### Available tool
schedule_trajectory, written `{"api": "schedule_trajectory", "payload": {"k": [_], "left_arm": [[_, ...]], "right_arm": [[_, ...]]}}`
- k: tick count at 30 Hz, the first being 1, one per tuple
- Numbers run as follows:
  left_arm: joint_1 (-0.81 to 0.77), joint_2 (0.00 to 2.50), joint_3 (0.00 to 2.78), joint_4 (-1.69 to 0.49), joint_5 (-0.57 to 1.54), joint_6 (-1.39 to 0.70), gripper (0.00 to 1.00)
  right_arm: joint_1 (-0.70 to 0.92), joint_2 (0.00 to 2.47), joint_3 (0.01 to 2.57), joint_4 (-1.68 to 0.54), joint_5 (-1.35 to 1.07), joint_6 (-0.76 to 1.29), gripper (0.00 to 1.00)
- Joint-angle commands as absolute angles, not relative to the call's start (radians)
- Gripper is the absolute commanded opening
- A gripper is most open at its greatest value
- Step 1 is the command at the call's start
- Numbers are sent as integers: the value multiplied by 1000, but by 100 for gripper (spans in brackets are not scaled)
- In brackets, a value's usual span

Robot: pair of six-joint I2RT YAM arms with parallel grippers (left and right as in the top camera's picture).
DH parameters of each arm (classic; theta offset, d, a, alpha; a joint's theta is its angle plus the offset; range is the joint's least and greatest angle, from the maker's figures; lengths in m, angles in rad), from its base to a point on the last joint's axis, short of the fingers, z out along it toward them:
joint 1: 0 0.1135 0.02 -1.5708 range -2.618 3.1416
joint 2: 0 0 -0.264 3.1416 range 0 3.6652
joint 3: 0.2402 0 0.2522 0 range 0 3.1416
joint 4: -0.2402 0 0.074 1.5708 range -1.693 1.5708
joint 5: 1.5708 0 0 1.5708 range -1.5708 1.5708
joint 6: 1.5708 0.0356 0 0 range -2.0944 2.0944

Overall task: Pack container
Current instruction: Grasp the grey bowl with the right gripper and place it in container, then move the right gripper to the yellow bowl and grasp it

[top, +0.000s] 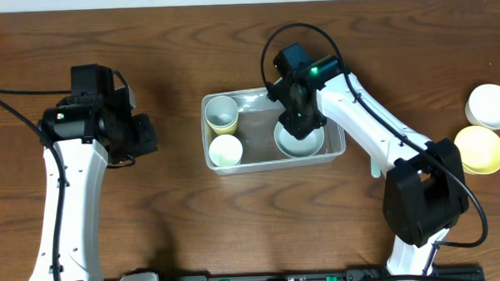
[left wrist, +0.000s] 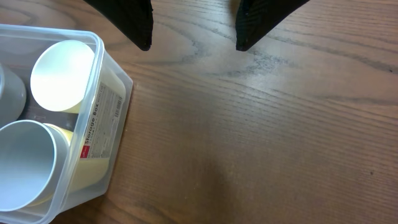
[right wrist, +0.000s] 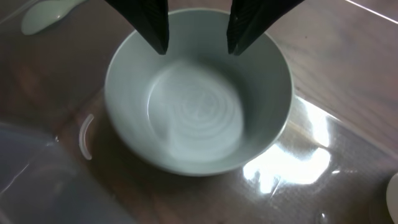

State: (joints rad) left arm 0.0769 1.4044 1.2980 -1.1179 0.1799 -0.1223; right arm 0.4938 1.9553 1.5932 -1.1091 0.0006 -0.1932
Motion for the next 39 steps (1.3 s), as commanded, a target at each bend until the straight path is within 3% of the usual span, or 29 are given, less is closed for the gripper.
{"api": "schedule_trajectory", "payload": {"k": [1, 10, 17, 22, 28, 39], "left_arm": [[82, 1405, 1299, -1120, 171, -105, 44], [82, 1405, 1300, -1120, 171, -104, 44], [82, 1405, 1299, -1120, 171, -104, 44], [82, 1405, 1299, -1120, 171, -105, 44], [82, 1405, 1299, -1120, 171, -105, 44], [82, 1405, 1300, -1120, 171, -105, 44]], "right_arm": [[490, 1961, 1593, -1100, 14, -173, 35], [393, 1816, 1737, -1139, 193, 134, 45], [55, 1623, 1757, -1206, 171, 339, 74], [-234, 1621, 1732, -1274, 90, 343, 78], [-451, 1668, 1598, -1226, 82, 341, 81], [-523, 1856, 1443, -1100, 70, 290, 82]]}}
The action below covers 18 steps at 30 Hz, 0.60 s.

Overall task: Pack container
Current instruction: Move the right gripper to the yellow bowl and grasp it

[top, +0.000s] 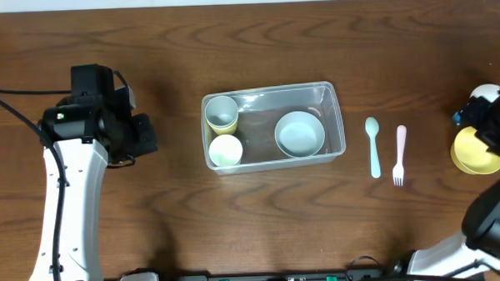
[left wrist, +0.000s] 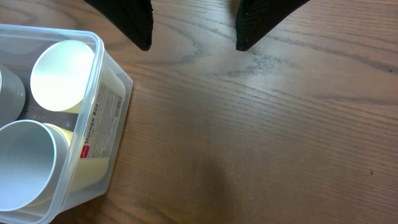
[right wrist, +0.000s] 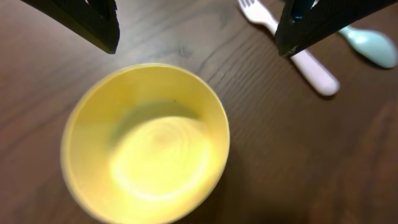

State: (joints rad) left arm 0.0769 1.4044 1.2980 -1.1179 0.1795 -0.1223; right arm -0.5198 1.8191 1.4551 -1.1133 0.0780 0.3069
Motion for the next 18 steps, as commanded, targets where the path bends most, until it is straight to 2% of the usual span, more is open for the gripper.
{"api": "schedule_trajectory", "payload": {"k": [1, 9, 12, 14, 18], "left_arm": [[82, 1405, 1299, -1120, 171, -105, 44], [82, 1405, 1300, -1120, 171, -105, 44], [82, 1405, 1300, -1120, 171, -105, 44], [82, 1405, 1300, -1120, 171, -105, 44], [82, 1405, 1299, -1120, 171, -105, 44]], "right_arm": [[-522, 1874, 1439, -1092, 70, 289, 82], [-522, 1983, 1417, -1058, 70, 286, 80], [-522, 2003, 1416, -1053, 70, 283, 75], [-522, 2008, 1416, -1050, 66, 283, 66], [-522, 2009, 1416, -1048, 62, 282, 39]]}}
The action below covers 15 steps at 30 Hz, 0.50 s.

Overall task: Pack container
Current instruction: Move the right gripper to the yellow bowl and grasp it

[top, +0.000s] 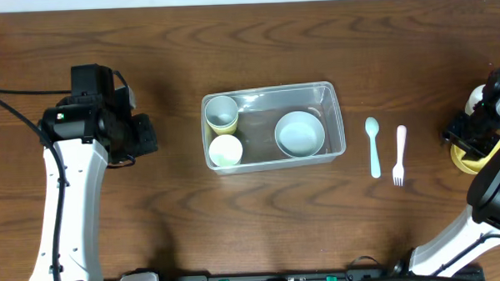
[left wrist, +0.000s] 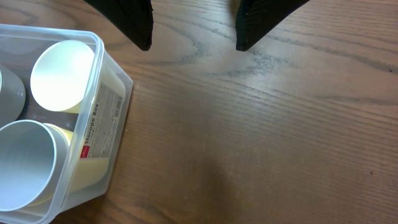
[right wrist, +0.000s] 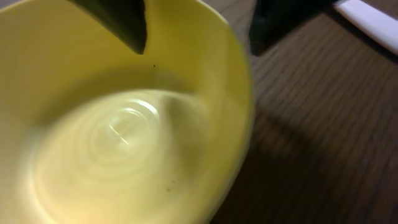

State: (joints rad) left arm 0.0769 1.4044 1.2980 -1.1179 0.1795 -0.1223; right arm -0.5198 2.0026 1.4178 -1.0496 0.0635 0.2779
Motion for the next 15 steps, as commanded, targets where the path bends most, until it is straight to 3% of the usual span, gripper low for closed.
{"api": "schedule_trajectory", "payload": {"k": [1, 10, 15], "left_arm": [[82, 1405, 1300, -1120, 171, -105, 44], [82, 1405, 1300, -1120, 171, -105, 44], [82, 1405, 1299, -1120, 171, -105, 44]], "right_arm": [[-522, 2009, 1416, -1048, 62, 282, 34], [-516, 2009, 1416, -1050, 62, 275, 2], [-504, 2009, 1416, -1051, 52, 270, 1]]}}
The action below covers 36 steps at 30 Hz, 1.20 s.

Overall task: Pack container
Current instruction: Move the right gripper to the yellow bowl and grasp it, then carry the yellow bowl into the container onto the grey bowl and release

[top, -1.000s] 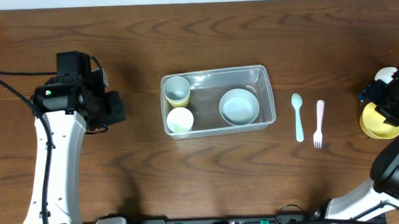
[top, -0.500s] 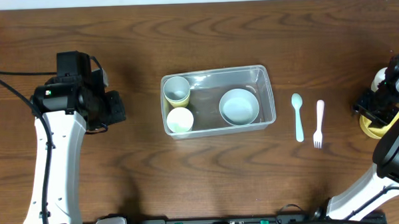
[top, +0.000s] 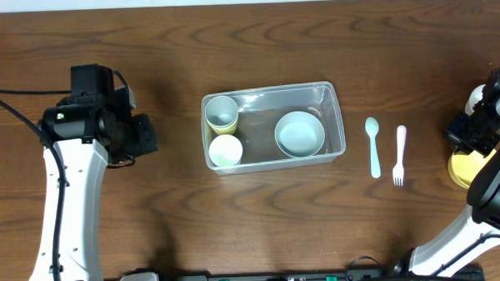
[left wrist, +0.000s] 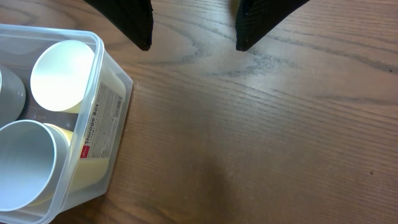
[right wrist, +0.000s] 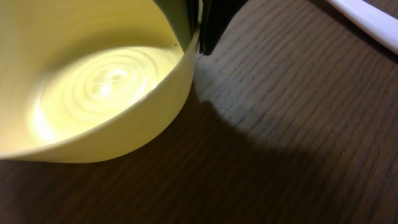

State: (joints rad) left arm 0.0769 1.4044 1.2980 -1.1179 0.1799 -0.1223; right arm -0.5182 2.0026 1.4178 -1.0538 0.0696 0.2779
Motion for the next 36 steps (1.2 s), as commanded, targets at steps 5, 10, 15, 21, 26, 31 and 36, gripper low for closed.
{"api": "schedule_trajectory", "payload": {"k": [5, 10, 15, 21, 26, 31, 36], "left_arm": [[82, 1405, 1299, -1120, 171, -105, 44], [82, 1405, 1300, -1122, 171, -105, 44], [82, 1405, 1299, -1124, 171, -105, 44], [82, 1405, 1300, -1124, 171, -105, 44], [82, 1405, 1300, -1125, 172, -105, 44], [82, 1405, 1300, -1128, 171, -105, 44], [82, 1405, 1300, -1128, 171, -105, 44]], "right_arm": [[-477, 1993, 1428, -1066, -32, 213, 1], [-403, 1869, 1459, -1070, -111, 149, 1], [-233, 1666, 1493, -1036, -162, 42, 1], [78, 1517, 1496, -987, -162, -123, 1], [331, 1534, 1493, -995, -161, -250, 1], [494, 1594, 1492, -999, -104, -273, 1], [540, 1678, 1492, -1011, -102, -274, 1]]}}
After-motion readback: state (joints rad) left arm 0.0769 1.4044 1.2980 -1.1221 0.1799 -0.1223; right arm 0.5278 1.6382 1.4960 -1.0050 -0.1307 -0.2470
